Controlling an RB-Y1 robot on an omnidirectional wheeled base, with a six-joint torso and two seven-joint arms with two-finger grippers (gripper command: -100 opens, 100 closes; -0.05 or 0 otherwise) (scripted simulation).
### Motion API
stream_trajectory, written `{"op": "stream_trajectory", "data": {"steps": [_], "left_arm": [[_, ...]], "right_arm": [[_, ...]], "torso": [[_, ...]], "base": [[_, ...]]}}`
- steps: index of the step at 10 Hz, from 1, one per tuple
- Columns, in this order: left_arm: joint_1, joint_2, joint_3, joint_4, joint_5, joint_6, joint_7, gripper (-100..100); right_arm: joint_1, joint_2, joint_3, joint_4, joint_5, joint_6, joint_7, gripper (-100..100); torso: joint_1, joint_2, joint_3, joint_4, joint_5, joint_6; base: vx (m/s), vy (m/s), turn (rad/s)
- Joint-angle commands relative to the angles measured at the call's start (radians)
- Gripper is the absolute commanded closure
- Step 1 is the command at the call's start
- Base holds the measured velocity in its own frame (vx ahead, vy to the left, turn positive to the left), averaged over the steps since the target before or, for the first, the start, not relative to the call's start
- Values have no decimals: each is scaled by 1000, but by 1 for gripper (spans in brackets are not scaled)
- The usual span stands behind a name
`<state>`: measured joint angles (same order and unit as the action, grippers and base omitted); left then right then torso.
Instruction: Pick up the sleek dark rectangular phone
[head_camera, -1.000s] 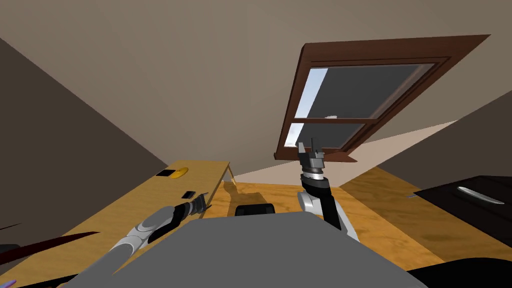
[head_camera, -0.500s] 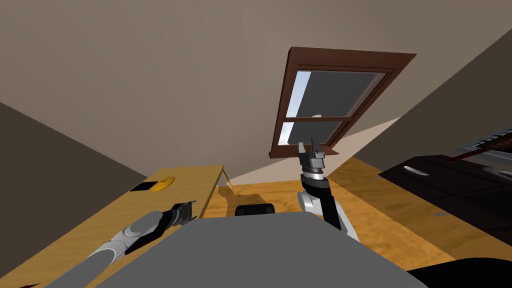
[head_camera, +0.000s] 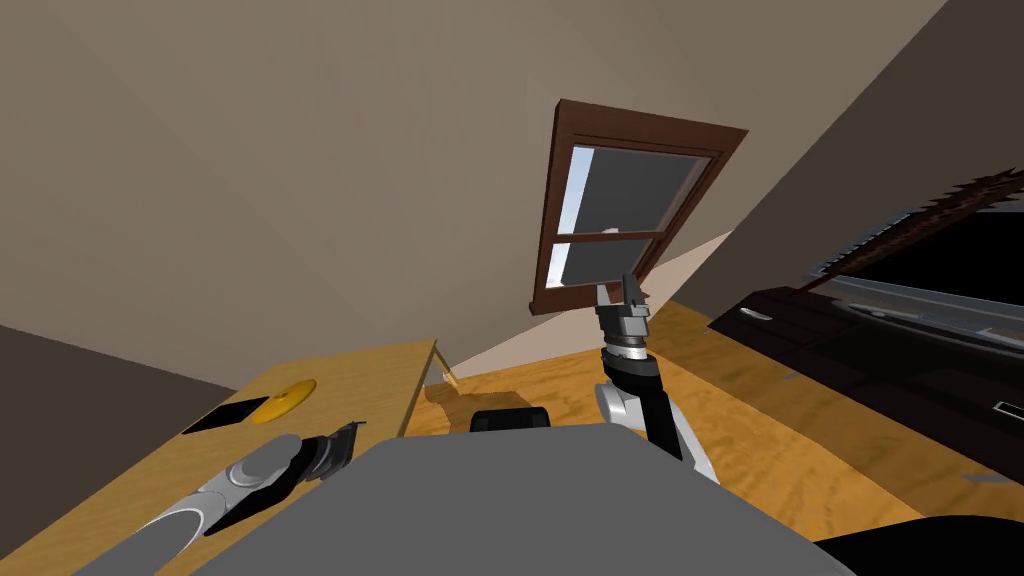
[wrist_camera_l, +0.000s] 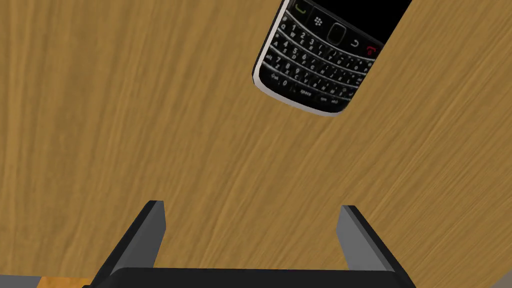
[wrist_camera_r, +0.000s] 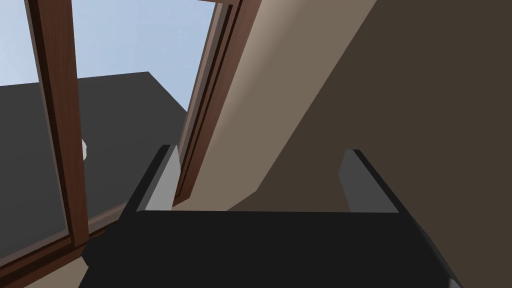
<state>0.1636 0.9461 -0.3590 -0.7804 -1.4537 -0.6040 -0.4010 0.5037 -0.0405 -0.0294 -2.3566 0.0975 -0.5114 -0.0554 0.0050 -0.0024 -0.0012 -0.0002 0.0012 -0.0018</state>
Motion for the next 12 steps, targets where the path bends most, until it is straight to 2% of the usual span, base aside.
{"op": "stream_trajectory", "data": {"steps": [1,2,4,6,7,9,10,11,12], "left_arm": [[32,30,-21,-29,-38,15,50,-100],[32,30,-21,-29,-38,15,50,-100],[34,41,-53,48,-97,11,57,-100],[34,41,-53,48,-97,11,57,-100],[39,41,-84,108,-143,7,64,-100],[39,41,-84,83,-143,7,77,-100],[39,41,-84,108,-143,7,64,-100],[39,41,-84,108,-143,7,64,-100],[41,39,-97,132,-161,5,67,-100]], "right_arm": [[0,0,0,0,0,0,0,0],[0,0,0,0,0,0,0,0],[0,0,0,0,0,0,0,0],[0,0,0,0,0,0,0,0],[0,0,0,0,0,0,0,0],[0,0,0,0,0,0,0,0],[0,0,0,0,0,0,0,0],[0,0,0,0,0,0,0,0],[0,0,0,0,0,0,0,0]], "torso": [[0,0,0,0,0,0],[-1,1,0,0,0,-1],[-2,0,0,0,0,0],[0,0,0,0,0,-1],[-2,0,0,0,0,-1],[0,0,0,0,0,-1],[-2,0,0,0,0,-1],[-4,0,0,0,-1,-2],[-5,1,0,0,-1,-1]], "base": [[7,40,-137],[3,17,20],[19,43,-290],[12,46,-32],[15,50,-303],[13,51,-126],[3,-1,36],[-1,-12,11],[4,9,-149]]}}
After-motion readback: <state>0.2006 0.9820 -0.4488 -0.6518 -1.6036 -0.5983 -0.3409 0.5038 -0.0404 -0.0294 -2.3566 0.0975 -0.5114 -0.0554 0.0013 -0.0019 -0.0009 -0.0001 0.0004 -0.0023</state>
